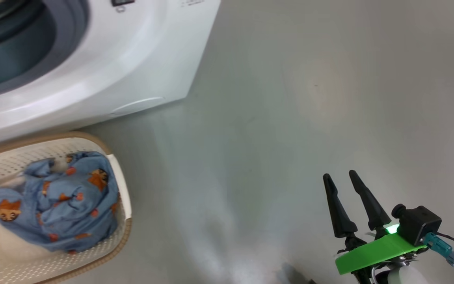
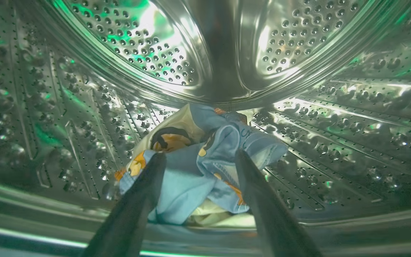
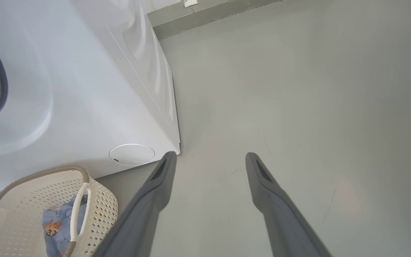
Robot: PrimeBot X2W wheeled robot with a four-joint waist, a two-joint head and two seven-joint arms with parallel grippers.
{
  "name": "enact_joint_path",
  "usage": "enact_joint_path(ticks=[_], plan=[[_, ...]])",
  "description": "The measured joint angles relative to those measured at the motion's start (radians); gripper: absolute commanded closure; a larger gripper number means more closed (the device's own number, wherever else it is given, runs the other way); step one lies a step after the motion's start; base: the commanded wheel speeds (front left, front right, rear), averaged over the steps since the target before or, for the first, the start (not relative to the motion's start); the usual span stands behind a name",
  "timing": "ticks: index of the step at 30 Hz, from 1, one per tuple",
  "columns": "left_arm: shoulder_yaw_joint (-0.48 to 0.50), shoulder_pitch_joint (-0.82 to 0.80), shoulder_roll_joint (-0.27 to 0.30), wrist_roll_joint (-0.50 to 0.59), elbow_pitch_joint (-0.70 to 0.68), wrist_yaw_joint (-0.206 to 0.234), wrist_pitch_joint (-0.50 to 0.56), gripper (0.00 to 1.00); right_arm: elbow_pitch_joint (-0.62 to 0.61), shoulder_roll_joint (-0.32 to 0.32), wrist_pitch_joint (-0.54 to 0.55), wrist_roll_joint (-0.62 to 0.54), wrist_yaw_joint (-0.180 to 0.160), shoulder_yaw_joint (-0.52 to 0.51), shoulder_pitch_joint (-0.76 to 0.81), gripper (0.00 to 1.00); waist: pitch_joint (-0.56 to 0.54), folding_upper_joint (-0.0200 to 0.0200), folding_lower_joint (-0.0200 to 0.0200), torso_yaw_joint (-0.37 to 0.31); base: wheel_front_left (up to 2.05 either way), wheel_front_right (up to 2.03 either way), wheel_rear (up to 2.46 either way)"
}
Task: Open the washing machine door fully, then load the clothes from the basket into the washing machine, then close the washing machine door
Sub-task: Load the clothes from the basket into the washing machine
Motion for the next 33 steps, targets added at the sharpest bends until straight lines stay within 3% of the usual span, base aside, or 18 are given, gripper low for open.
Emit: enact_joint_path(ticks=[6, 21, 27, 29, 33], plan=[[0.027, 0.091, -0.068, -0.049, 0.003, 0.005, -0.048, 0.0, 0.006, -0.001, 0.0, -0.002, 0.0, -0.016, 0.0, 0.0, -0.045, 0.0, 0.0, 0.045, 0.0, 0.0, 0.0], [0.042, 0.268, -0.166, -0.109, -0.036, -0.065, -0.135, 0.0, 0.007, -0.01, 0.0, -0.03, 0.0, -0.071, 0.024, 0.0, -0.174, 0.0, 0.0, 0.152, 0.0, 0.0, 0.0], [0.049, 0.431, -0.19, -0.131, -0.223, -0.094, -0.138, 0.0, 0.003, -0.016, 0.0, -0.052, 0.0, -0.093, 0.036, 0.0, -0.224, 0.0, 0.0, 0.193, 0.0, 0.0, 0.0], [0.04, 0.515, -0.196, -0.131, -0.303, -0.125, -0.142, 0.0, 0.004, -0.017, 0.0, -0.062, 0.0, -0.097, 0.037, 0.0, -0.243, 0.0, 0.0, 0.204, 0.0, 0.0, 0.0], [0.032, 0.707, -0.206, -0.142, -0.457, -0.132, -0.142, 0.0, 0.009, -0.017, 0.0, -0.062, 0.0, -0.113, 0.061, 0.0, -0.284, 0.0, 0.0, 0.221, 0.0, 0.0, 0.0]])
